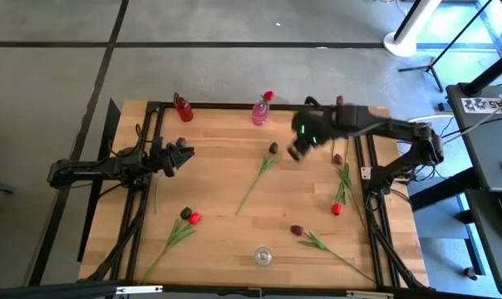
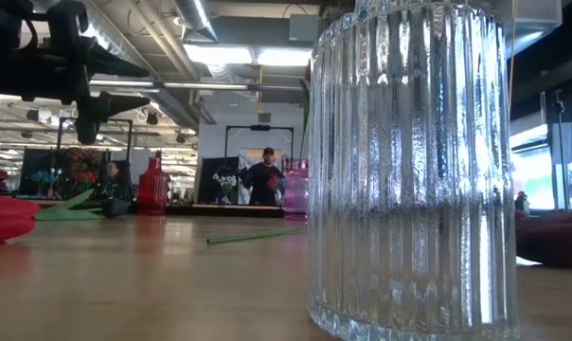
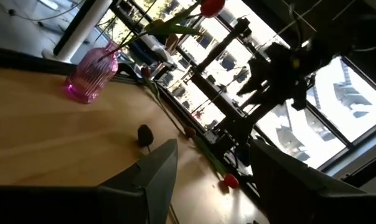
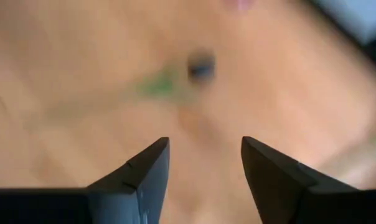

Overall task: Sort flowers into vase by color
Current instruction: Put the right red flower into the pink flower vase

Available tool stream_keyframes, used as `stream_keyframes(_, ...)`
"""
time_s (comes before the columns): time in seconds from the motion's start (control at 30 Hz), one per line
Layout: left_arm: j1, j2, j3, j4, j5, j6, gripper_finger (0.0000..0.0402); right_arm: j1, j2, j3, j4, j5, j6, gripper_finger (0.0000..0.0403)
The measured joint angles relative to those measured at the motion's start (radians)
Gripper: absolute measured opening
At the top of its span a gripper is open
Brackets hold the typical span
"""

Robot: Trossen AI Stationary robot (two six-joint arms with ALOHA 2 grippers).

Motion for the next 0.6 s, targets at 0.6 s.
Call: stream_keyframes(0.6, -0.087, 0.098, 0.263, 0.1, 0.179, 0.341, 0.0195, 0.524, -0.015, -0.547, -0.061, -0.276, -0.727, 0.0191)
